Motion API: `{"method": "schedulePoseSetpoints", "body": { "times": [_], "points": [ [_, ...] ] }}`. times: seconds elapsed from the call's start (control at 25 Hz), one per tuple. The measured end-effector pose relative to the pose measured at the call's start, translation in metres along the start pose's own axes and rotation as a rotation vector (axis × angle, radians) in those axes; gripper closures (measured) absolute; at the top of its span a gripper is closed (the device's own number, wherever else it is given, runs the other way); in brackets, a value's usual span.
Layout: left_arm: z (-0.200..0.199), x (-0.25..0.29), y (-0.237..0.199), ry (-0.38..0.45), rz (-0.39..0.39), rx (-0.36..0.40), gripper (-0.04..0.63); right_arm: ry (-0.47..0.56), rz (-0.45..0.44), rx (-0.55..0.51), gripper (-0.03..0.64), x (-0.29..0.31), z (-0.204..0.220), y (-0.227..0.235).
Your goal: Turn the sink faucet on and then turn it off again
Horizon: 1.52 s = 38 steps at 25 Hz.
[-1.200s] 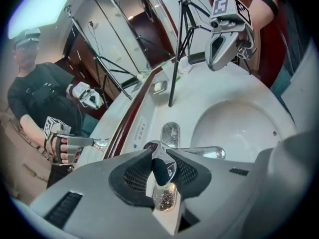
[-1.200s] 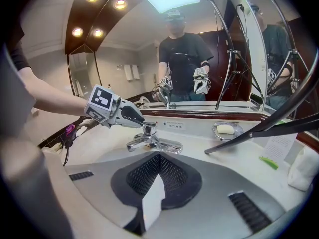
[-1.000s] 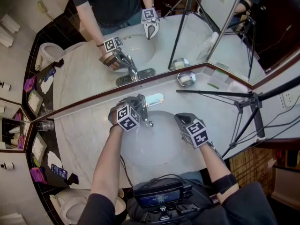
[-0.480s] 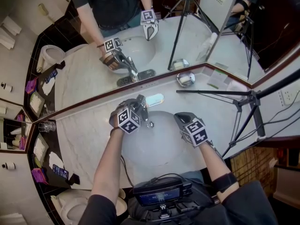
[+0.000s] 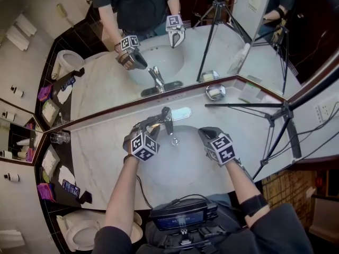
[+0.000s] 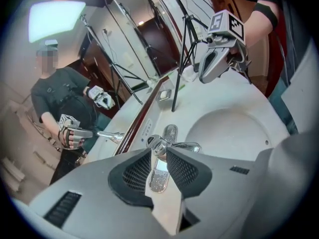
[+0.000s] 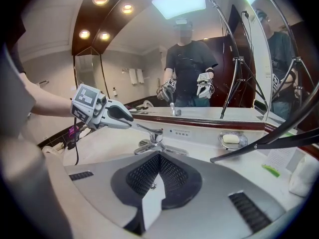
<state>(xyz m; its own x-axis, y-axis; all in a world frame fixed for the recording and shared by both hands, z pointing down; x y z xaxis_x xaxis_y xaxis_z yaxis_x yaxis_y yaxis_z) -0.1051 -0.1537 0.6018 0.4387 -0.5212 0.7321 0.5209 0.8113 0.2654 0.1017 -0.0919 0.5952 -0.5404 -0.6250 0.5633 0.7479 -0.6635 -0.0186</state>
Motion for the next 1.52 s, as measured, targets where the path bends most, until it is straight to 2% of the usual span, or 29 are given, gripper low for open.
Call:
{"method": "schedulePoseSetpoints", "body": {
  "times": [0.04,0.16,0.28,0.44,0.64,0.76,0.92,1.04,1.32,1.52],
  "points": [
    [0.000,-0.009,0.000,0.019,-0.014,-0.032,0.500,0.004,-0.001,-0.005,0.596,0.000,0.000,-0.001],
    [0.000,-0.040,0.001,0.103,-0.043,-0.194,0.589,0.015,-0.002,-0.016,0.596,-0.003,-0.003,-0.004],
    [0.002,-0.068,0.006,0.178,-0.049,-0.345,0.594,0.025,-0.003,-0.029,0.597,-0.006,-0.008,-0.008],
    [0.003,-0.099,0.016,0.227,-0.071,-0.437,0.594,0.039,-0.005,-0.044,0.595,-0.010,-0.014,-0.012],
    [0.030,-0.132,0.013,0.345,-0.093,-0.755,0.594,0.055,-0.006,-0.060,0.596,-0.016,-0.022,-0.021],
    [0.048,-0.147,0.017,0.379,-0.099,-0.861,0.594,0.061,-0.006,-0.065,0.595,-0.020,-0.024,-0.026],
    [0.065,-0.159,0.027,0.405,-0.107,-0.928,0.595,0.063,-0.006,-0.069,0.597,-0.023,-0.024,-0.029],
    [0.071,-0.166,0.031,0.421,-0.127,-0.943,0.595,0.063,-0.008,-0.071,0.596,-0.024,-0.022,-0.033],
    [0.072,-0.167,0.030,0.425,-0.191,-0.894,0.594,0.067,-0.007,-0.075,0.595,-0.026,-0.024,-0.035],
    [0.062,-0.156,0.024,0.401,-0.201,-0.812,0.583,0.063,-0.002,-0.075,0.595,-0.025,-0.023,-0.031]
  ]
}}
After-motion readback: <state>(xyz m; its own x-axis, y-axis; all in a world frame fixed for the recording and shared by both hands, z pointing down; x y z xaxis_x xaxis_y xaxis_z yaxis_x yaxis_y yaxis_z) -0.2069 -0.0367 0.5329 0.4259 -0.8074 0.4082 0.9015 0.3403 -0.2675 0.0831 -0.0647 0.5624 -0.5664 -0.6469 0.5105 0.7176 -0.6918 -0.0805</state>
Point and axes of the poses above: the fingertips, and each gripper's own axes: x forward along the fingers, y to its right, z out of its underside, the point moved 4 cm from there along -x, backward along the fingers, and after that the axes turned 14 degrees about -x, right-handed, at the moved point
